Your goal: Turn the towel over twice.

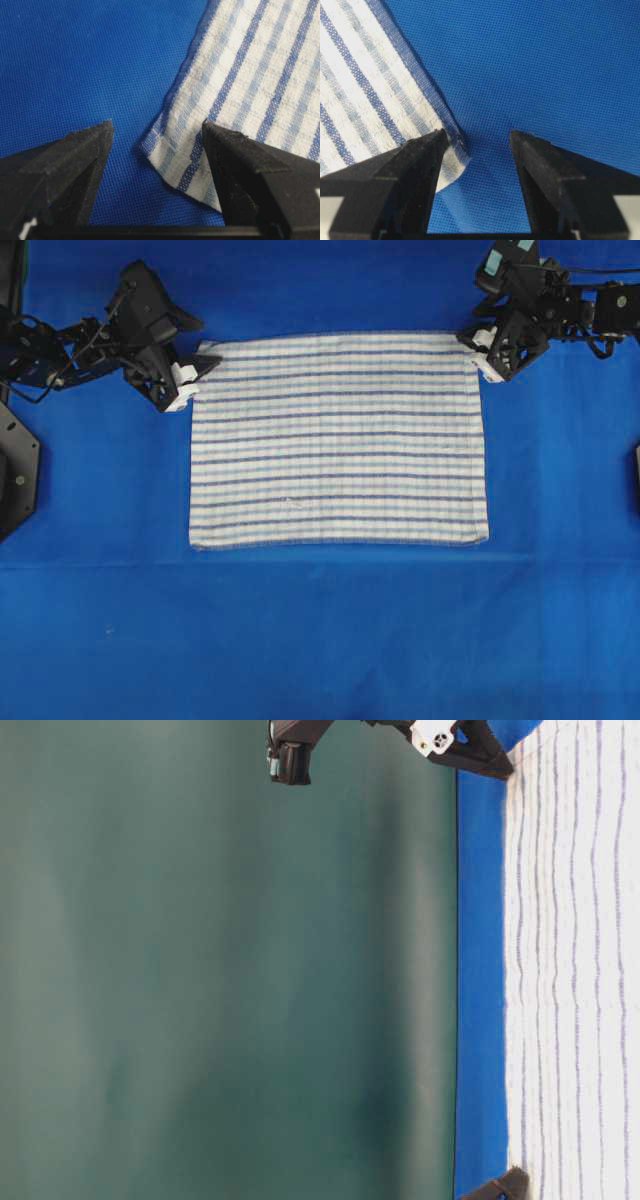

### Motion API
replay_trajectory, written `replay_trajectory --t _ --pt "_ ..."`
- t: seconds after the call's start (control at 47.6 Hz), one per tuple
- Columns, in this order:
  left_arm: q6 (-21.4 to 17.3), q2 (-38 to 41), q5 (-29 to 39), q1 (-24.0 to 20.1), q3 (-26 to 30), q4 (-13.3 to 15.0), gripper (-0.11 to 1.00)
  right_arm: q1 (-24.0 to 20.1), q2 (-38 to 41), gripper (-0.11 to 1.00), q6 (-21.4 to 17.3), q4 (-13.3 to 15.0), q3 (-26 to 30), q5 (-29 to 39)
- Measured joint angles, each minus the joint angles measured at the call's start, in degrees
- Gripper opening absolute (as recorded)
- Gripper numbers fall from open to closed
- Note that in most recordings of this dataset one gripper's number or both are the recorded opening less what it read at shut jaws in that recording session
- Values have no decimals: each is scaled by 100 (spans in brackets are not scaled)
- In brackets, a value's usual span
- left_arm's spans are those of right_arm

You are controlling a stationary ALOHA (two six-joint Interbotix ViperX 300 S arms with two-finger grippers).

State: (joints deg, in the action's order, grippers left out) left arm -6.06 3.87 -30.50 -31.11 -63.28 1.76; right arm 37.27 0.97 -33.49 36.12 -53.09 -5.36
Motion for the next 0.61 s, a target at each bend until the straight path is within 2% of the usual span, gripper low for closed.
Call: replay_trajectory --t 0.126,0.189,0.294,0.336,0.462,0.609 --pt "0 9 70 -18 9 0 56 0 18 53 0 -9 -9 0" --pt "0 26 149 -35 18 0 45 0 53 41 0 0 -18 0" --pt "9 44 325 -44 70 -26 27 0 105 12 0 0 -35 -35" --pt "18 44 396 -44 97 -26 21 0 105 4 0 0 -53 -44" --pt "18 62 554 -44 149 -26 7 0 105 3 -9 0 -97 -62" --pt "35 62 606 -35 176 -26 5 0 105 3 -9 -9 -105 -70"
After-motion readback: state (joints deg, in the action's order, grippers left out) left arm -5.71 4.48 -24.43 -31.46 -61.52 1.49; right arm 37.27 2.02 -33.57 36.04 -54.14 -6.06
